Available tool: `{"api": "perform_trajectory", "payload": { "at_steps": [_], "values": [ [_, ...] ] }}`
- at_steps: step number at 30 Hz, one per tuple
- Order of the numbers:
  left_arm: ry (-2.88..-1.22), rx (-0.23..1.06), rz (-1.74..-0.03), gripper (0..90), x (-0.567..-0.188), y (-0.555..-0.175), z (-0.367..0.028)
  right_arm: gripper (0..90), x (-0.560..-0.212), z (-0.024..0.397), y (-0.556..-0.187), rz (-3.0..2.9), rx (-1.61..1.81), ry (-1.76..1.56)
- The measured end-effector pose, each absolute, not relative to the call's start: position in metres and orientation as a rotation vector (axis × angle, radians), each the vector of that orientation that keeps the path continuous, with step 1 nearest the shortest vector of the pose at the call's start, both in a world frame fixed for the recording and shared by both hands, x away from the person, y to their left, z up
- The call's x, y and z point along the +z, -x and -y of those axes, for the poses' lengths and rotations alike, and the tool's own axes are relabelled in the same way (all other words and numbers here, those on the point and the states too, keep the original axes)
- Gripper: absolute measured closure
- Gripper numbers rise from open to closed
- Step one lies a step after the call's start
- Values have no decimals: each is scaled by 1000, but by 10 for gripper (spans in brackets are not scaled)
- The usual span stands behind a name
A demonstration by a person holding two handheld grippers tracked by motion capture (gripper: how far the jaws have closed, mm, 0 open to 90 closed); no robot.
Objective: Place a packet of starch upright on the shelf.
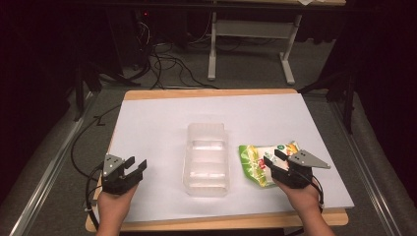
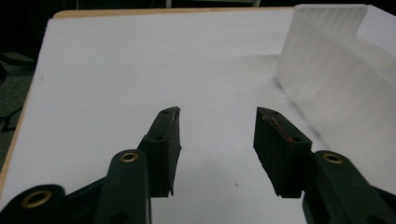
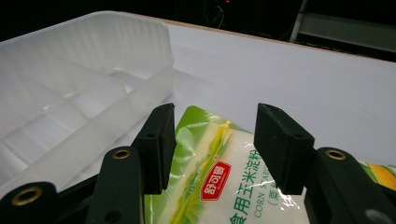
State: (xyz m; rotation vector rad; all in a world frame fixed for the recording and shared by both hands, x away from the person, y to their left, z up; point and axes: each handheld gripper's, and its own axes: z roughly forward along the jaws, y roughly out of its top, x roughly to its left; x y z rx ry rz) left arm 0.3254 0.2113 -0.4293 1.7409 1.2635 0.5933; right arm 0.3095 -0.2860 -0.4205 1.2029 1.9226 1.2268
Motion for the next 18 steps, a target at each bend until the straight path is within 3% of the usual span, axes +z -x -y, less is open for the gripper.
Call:
{"api": "perform_trajectory", "payload": {
  "at_steps": [18],
  "values": [
    [-1816,547,-1207,443,-435,-333,-193,509,-427,288,-303,-1996,1195,-1195]
  ]
}}
